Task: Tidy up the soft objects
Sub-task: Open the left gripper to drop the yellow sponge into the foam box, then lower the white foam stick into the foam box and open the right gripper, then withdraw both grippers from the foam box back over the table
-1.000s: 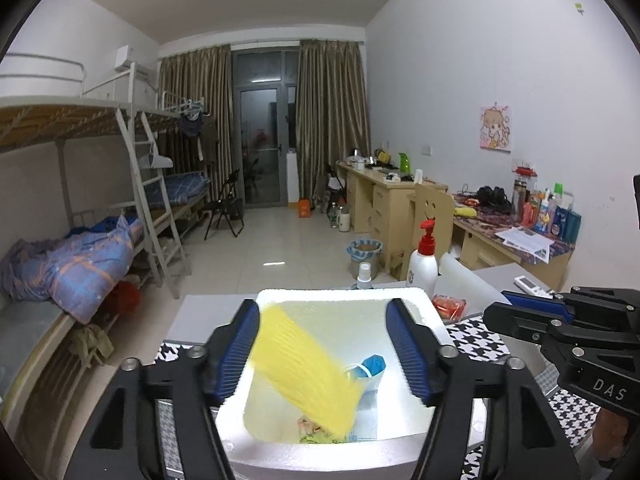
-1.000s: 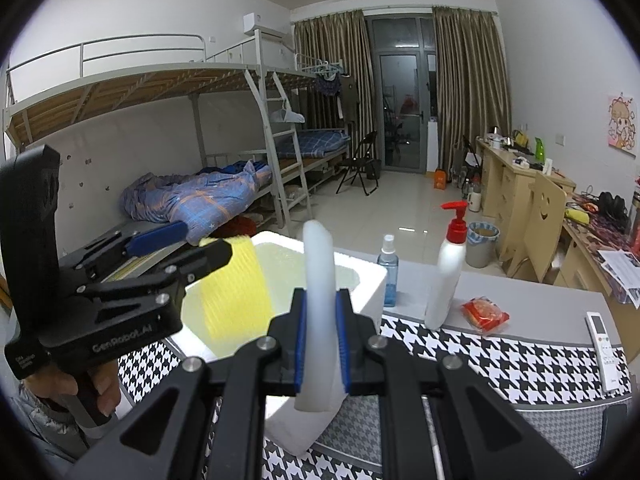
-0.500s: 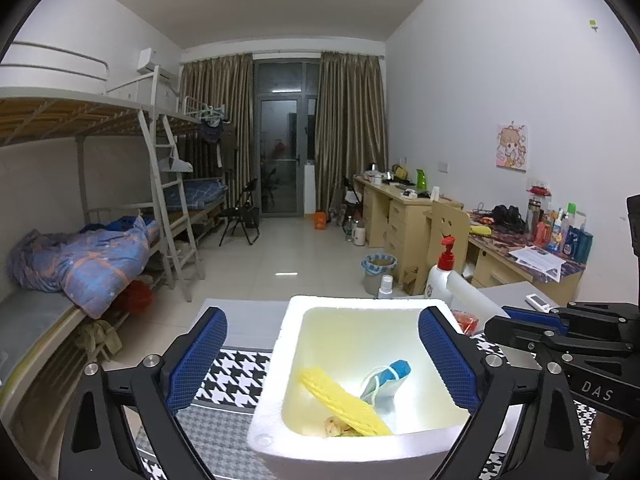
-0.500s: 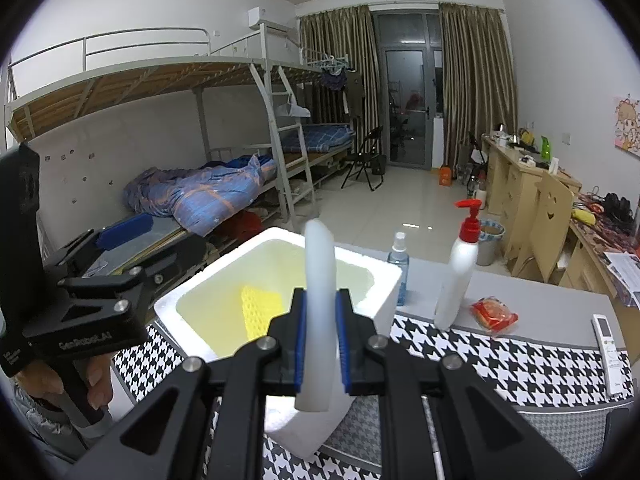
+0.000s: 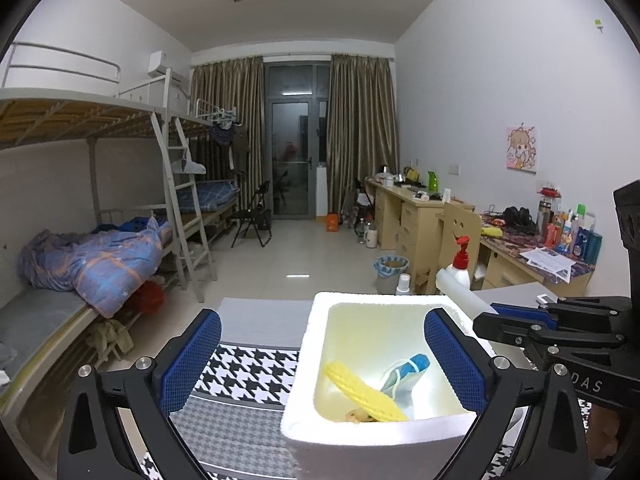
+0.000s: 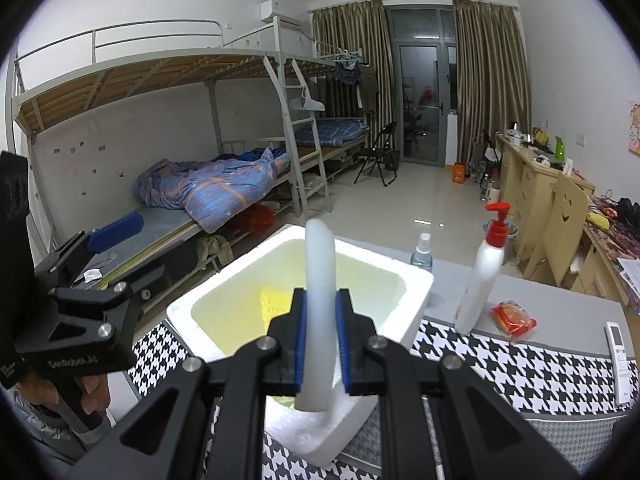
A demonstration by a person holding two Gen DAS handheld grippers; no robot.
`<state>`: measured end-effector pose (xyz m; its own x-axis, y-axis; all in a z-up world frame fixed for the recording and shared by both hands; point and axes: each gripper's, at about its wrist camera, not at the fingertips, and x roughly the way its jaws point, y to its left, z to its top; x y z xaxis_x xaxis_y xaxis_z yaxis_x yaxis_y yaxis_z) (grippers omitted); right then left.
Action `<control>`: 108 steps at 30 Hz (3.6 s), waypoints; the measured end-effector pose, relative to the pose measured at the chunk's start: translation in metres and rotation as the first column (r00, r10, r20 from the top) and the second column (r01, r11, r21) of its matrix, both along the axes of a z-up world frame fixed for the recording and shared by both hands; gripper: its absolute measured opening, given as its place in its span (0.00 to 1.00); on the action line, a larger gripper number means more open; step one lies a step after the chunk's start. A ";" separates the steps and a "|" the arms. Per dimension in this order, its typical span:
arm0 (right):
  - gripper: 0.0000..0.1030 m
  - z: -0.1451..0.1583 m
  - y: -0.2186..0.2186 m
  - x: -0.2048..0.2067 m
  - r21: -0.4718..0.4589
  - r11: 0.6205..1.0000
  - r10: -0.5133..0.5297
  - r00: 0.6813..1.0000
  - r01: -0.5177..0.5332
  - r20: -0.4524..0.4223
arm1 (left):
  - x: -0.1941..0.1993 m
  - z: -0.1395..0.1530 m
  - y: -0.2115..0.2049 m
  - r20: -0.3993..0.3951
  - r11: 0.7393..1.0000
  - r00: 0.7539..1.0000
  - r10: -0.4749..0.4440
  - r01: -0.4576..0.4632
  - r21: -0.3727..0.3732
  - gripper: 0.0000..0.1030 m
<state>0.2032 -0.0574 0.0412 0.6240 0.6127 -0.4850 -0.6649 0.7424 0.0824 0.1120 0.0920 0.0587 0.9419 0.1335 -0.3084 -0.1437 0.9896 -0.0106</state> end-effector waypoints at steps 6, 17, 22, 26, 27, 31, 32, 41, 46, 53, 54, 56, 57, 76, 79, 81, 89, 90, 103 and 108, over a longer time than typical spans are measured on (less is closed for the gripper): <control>0.17 0.000 0.009 0.002 -0.001 1.000 0.013 1.000 -0.013 -0.012 | -0.002 -0.002 0.003 0.001 1.000 1.000 0.001 -0.001 -0.005 0.99; 0.60 -0.007 0.019 0.011 0.000 1.000 -0.002 0.999 0.002 -0.035 | -0.009 -0.009 0.012 -0.003 1.000 1.000 0.018 -0.018 -0.005 0.99; 0.67 -0.004 0.011 0.011 0.045 0.999 -0.011 1.000 0.012 -0.026 | -0.009 -0.010 0.017 -0.009 0.999 0.999 0.033 -0.033 -0.021 0.99; 0.76 -0.002 0.004 0.010 0.058 0.998 -0.018 0.999 0.020 -0.036 | -0.009 -0.010 0.016 -0.010 0.999 0.999 0.032 -0.032 -0.026 0.99; 0.77 -0.001 0.004 0.010 0.062 0.998 -0.019 0.999 0.022 -0.035 | -0.009 -0.010 0.016 -0.012 0.999 1.000 0.027 -0.027 -0.023 0.99; 0.78 0.001 -0.004 0.008 0.070 0.997 -0.038 0.999 0.040 -0.034 | -0.011 -0.009 0.012 -0.007 1.000 1.000 0.014 -0.014 -0.021 0.99; 0.78 0.002 -0.005 0.007 0.070 0.997 -0.042 0.999 0.044 -0.032 | -0.011 -0.009 0.011 -0.006 1.000 1.000 0.011 -0.011 -0.020 0.99; 0.78 0.004 -0.019 -0.004 0.069 0.996 -0.061 0.998 0.060 0.001 | -0.014 -0.005 -0.002 0.003 1.000 1.000 -0.008 0.008 -0.006 0.99; 0.81 0.004 -0.024 -0.006 0.064 0.995 -0.084 0.996 0.081 0.035 | -0.013 -0.004 -0.007 0.001 1.000 1.000 -0.013 0.013 0.000 0.99; 0.96 0.008 -0.034 -0.019 0.061 0.990 -0.137 0.983 0.131 0.119 | -0.015 -0.002 -0.017 0.005 1.000 1.000 -0.030 0.030 0.008 0.99; 0.96 0.009 -0.038 -0.020 0.069 0.989 -0.142 0.983 0.134 0.119 | -0.015 -0.001 -0.018 0.006 0.999 0.999 -0.034 0.034 0.011 0.99; 0.96 0.011 -0.043 -0.020 0.084 0.986 -0.151 0.982 0.142 0.113 | -0.016 0.002 -0.020 0.013 0.999 0.999 -0.035 0.035 0.010 0.99; 0.96 0.011 -0.046 -0.021 0.091 0.986 -0.152 0.982 0.143 0.112 | -0.016 0.003 -0.022 0.016 0.999 0.999 -0.038 0.037 0.011 0.99; 0.97 0.014 -0.085 -0.037 0.120 0.970 -0.226 0.965 0.211 0.135 | -0.028 0.011 -0.053 0.044 0.995 0.994 -0.097 0.095 0.045 0.99; 0.97 0.014 -0.090 -0.041 0.121 0.969 -0.233 0.963 0.217 0.139 | -0.028 0.012 -0.057 0.045 0.993 0.993 -0.109 0.107 0.046 0.99; 0.97 0.014 -0.093 -0.044 0.122 0.968 -0.238 0.961 0.221 0.142 | -0.028 0.012 -0.060 0.044 0.992 0.992 -0.120 0.118 0.046 0.99; 0.97 0.014 -0.107 -0.050 0.134 0.959 -0.267 0.953 0.249 0.145 | -0.031 0.011 -0.073 0.039 0.987 0.987 -0.154 0.152 0.054 0.99; 0.97 0.013 -0.108 -0.050 0.132 0.958 -0.272 0.951 0.254 0.145 | -0.031 0.011 -0.074 0.040 0.987 0.987 -0.157 0.155 0.052 0.99; 0.97 0.010 -0.121 -0.058 0.121 0.949 -0.306 0.941 0.291 0.145 | -0.033 0.007 -0.092 0.032 0.977 0.977 -0.210 0.208 0.055 0.99; 0.97 0.008 -0.129 -0.062 0.117 0.946 -0.318 0.937 0.303 0.145 | -0.033 0.005 -0.100 0.026 0.972 0.973 -0.228 0.227 0.053 0.99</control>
<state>0.1415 -0.1865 0.0488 0.8548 0.4130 -0.3142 -0.4124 0.9082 0.0715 0.0794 -0.0076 0.0639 0.9585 -0.0712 -0.2761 0.0850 0.9956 0.0384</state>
